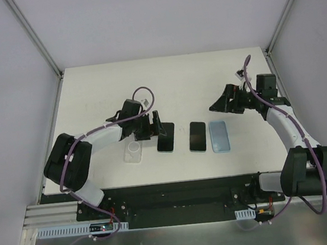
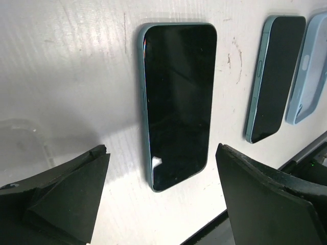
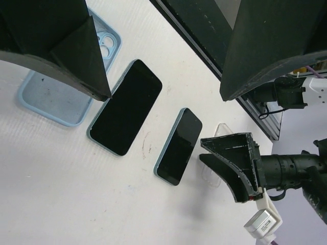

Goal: Take the phone out of the phone case
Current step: Place the phone at the center of the board, then reset both arms

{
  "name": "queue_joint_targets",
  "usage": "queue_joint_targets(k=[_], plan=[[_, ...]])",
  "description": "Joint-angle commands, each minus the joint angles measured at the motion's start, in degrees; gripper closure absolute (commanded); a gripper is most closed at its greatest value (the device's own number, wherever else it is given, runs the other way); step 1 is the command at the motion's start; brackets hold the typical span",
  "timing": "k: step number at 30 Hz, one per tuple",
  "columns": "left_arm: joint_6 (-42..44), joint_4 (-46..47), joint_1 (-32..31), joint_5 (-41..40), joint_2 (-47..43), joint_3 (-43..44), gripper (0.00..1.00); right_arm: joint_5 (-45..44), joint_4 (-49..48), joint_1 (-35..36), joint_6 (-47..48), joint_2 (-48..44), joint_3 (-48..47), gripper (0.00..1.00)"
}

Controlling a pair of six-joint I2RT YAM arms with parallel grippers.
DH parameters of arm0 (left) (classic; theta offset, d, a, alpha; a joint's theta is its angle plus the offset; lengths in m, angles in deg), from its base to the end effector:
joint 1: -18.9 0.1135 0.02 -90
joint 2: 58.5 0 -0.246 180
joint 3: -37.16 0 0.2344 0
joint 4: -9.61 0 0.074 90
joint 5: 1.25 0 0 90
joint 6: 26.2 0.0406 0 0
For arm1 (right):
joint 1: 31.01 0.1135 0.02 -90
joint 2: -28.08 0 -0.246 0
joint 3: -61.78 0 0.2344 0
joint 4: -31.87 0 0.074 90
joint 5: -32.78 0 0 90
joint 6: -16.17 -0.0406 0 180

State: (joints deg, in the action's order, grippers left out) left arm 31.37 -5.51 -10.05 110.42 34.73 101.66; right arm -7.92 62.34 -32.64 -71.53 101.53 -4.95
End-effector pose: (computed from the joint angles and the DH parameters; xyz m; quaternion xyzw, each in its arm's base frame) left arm 0.2727 -0.1680 0.1690 0.0462 0.9054 -0.3452 0.2428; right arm 0.2635 0.0233 0.2611 -0.1902 0.8130 0.3595 0.4168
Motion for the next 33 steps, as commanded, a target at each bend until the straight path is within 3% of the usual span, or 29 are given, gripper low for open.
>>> queue_joint_targets(k=[1,6,11,16,20,27,33], plan=[[4.29,-3.48,-0.67,-3.74,-5.68,1.48,0.11,-0.43,0.35,-1.97,-0.46,-1.29,-1.53,0.01],[8.86,-6.20,-0.06,-6.90,-10.69,4.73,0.09,-2.01,1.06,-4.61,-1.34,-2.25,-2.24,0.01],[11.76,-7.26,5.12,-6.91,-15.61,7.02,0.07,-8.33,1.50,-6.63,-1.52,-6.91,-0.75,0.01],[16.59,-8.32,11.80,-8.92,-22.38,6.85,0.01,-19.92,1.67,-7.25,-0.29,-14.99,2.50,0.01],[21.87,-10.07,14.44,-16.11,-29.40,5.71,0.00,-28.45,2.64,-7.34,0.06,-21.05,4.70,0.01],[24.78,-12.18,16.20,-23.95,-39.08,1.05,0.01,-31.11,5.19,-7.25,0.59,-29.06,5.93,0.01],[26.97,-12.01,17.35,-18.69,-43.48,-3.17,0.00,-30.40,5.28,-7.25,1.47,-29.77,7.60,0.01]])
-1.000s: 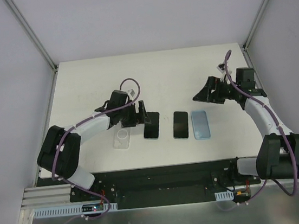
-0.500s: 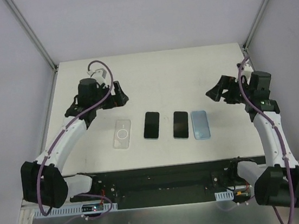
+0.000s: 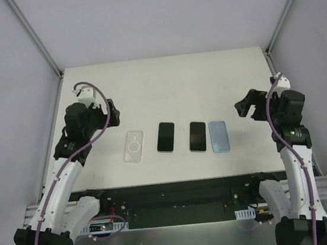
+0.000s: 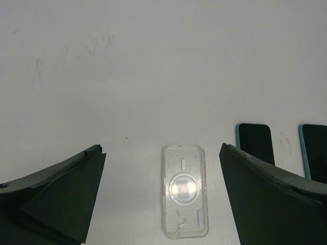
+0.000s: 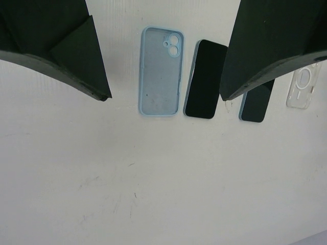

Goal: Take the phone out of the phone case
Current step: Reset both arms

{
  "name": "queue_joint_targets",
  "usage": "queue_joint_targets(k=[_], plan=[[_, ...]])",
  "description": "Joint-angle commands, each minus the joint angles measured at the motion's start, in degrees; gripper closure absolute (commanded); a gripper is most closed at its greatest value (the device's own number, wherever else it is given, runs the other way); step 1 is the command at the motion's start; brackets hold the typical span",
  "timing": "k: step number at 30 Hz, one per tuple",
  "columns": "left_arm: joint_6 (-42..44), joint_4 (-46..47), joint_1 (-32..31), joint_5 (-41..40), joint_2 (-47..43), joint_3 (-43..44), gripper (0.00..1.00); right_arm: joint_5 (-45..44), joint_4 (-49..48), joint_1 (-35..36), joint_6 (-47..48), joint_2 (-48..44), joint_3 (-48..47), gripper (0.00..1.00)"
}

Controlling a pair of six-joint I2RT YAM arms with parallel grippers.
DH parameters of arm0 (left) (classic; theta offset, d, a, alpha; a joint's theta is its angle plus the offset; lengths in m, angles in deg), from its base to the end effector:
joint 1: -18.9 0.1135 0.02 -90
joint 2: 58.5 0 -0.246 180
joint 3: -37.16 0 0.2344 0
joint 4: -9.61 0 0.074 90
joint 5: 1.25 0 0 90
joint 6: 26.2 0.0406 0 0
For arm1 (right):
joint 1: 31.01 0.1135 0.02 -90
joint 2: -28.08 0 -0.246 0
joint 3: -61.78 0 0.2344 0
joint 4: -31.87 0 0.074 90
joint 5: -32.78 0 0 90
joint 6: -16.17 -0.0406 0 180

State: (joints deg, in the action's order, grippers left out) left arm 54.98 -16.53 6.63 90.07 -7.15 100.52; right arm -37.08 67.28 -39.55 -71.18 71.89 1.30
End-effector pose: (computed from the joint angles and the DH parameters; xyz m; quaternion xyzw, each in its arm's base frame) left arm 0.2018 -0.0449 0.3264 0.0308 0.7881 -0.1214 0.6027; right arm 0.1734 -0.0119 0.3150 -0.0606 0.8045 0.0855 0.5847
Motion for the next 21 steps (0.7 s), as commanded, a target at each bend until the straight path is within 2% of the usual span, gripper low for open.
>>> queue_joint_targets(k=[1,10,21], plan=[[3.54,-0.82,0.85,1.67,-1.78,-2.65,0.00,-1.33,0.43,-0.34,1.38,0.04,1.26,0.01],[0.12,2.43,4.36,4.04,-2.13,-5.64,0.00,-1.77,0.16,-0.34,3.06,-0.13,2.14,0.01],[-1.29,3.23,5.50,5.44,-3.36,-6.26,0.00,-1.24,0.25,-0.26,3.23,0.22,2.49,0.01]])
